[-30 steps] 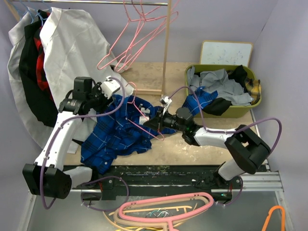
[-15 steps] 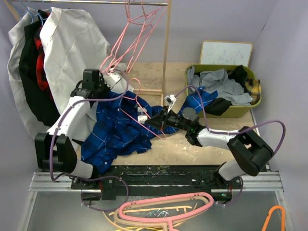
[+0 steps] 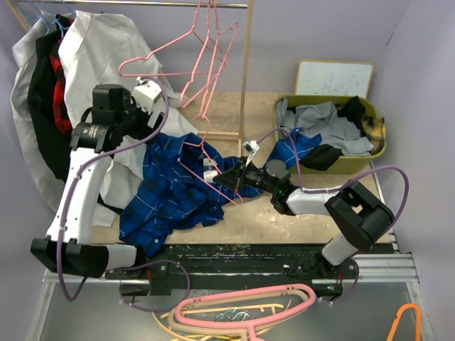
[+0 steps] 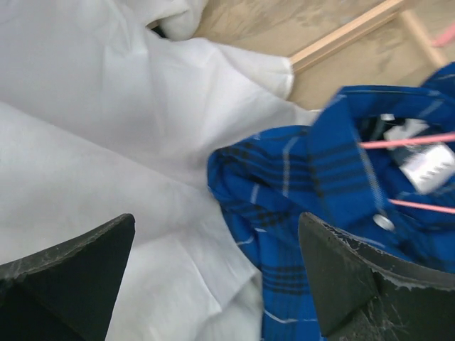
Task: Place the shirt on the hanger
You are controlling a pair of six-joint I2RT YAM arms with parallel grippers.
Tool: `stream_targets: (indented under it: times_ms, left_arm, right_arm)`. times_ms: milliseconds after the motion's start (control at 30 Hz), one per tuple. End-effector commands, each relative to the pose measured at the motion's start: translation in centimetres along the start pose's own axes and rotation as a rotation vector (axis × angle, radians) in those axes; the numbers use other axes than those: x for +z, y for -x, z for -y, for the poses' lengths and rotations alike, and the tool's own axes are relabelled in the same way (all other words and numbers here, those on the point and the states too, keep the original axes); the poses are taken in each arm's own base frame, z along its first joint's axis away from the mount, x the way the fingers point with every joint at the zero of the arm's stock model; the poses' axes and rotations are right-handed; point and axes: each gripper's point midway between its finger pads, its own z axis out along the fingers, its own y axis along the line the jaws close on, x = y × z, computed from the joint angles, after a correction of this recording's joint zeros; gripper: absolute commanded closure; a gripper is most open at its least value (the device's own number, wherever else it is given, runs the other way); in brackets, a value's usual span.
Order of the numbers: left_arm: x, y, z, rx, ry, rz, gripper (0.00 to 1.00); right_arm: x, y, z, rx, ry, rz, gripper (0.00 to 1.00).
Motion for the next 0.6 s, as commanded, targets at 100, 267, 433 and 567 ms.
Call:
stream_targets:
  times_ms: [100,267,433,567]
  left_arm:
    - [-3.8,0.7,7.7,-0.158,-0.364,0.029,0.03]
    - [0.3,-1.3,10.1,-0.134,-0.365,-0.076,0.08]
    - [3.1,-0.9,9.4,-0.156,-0.291,-0.100,0.08]
    - [4.1,-0.8,10.8,-0.119,-0.311,-0.117,0.12]
  right_arm:
    - [0.7,2.4,-0.5,-0.036,0.021,0.100,1.00]
    - [0.7,2.3,-0.2,-0.028,0.011,0.101,1.00]
    - [0.7,2.5,-0.2,-0.029,0.007,0.103,1.00]
    - [0.6,2.1,0.0,-0.025,0.001,0.087,1.00]
